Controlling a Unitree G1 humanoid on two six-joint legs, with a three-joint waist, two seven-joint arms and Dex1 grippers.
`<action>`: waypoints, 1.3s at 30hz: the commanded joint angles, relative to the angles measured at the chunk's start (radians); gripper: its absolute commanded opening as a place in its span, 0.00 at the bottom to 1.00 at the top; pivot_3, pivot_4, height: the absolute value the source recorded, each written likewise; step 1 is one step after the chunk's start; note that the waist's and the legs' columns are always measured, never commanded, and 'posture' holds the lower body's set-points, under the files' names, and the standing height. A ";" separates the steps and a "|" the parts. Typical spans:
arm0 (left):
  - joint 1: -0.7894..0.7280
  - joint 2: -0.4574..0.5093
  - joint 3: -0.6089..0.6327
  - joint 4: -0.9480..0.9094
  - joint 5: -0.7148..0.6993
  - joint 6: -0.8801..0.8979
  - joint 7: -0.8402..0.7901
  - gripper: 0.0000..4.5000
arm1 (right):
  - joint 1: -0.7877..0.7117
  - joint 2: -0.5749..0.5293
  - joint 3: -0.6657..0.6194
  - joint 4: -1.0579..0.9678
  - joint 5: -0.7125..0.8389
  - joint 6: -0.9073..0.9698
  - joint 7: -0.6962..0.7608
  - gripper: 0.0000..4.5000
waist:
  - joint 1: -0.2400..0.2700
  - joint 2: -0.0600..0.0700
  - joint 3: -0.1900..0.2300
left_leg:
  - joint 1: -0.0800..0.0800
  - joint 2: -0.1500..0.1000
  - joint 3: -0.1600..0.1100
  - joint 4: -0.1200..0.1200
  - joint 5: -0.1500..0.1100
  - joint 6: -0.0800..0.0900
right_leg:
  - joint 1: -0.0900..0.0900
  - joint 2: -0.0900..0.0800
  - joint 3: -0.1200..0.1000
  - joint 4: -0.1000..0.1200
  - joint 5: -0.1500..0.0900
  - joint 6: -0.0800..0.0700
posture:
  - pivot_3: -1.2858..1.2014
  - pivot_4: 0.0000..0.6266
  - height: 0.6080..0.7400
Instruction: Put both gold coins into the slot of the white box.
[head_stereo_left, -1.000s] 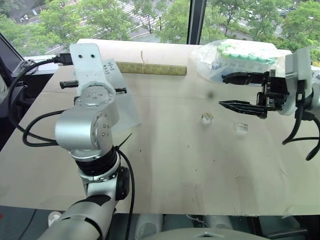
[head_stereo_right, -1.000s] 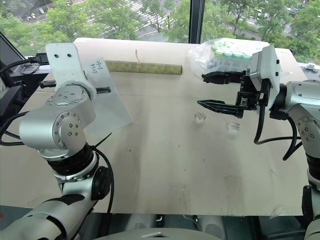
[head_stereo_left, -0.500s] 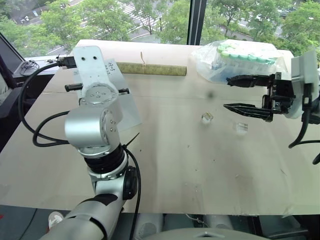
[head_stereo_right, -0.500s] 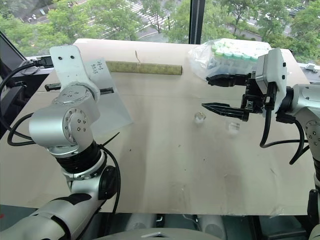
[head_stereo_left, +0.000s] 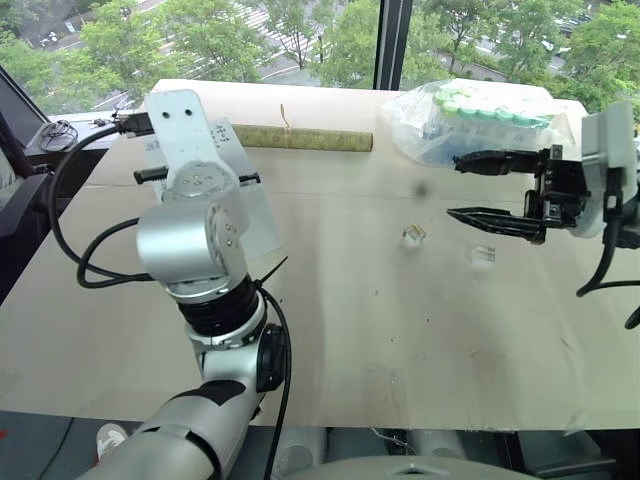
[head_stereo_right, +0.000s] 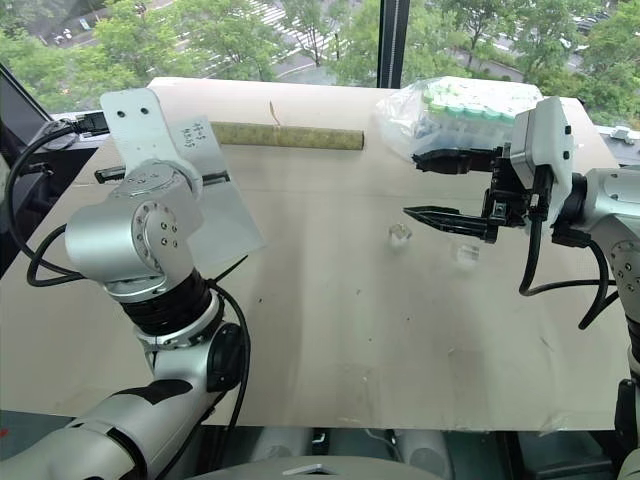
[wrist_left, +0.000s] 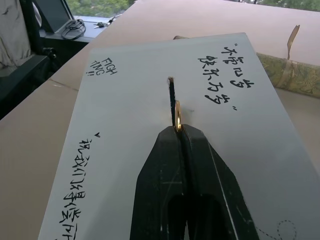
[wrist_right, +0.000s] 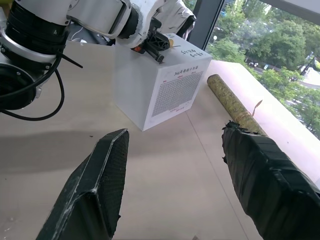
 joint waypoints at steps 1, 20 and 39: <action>-0.005 -0.007 0.026 0.026 0.037 0.014 0.006 0.00 | -0.003 -0.008 -0.024 -0.029 0.004 -0.013 0.002 0.70 | -0.002 0.000 0.000 | 0.000 0.000 0.000 0.000 0.000 0.000 | 0.000 0.000 0.000 0.000 0.000 0.000 | 0.52 0.24 1.00; 0.159 0.170 -0.034 -0.249 -0.346 -0.187 -0.582 0.56 | -0.026 0.048 -0.074 -0.054 0.148 0.086 -0.120 0.72 | -0.002 0.000 0.000 | -0.001 0.001 0.000 -0.001 0.000 0.000 | -0.002 -0.001 0.000 0.000 0.000 0.000 | 0.52 0.24 1.00; 0.489 0.228 -0.032 -0.265 -0.602 -0.484 -0.762 0.56 | -0.076 0.130 -0.062 -0.137 0.280 0.128 -0.286 0.72 | -0.001 0.000 0.000 | -0.001 0.001 0.001 0.001 0.000 0.000 | -0.001 0.000 0.001 0.000 -0.001 -0.003 | 0.52 0.24 1.00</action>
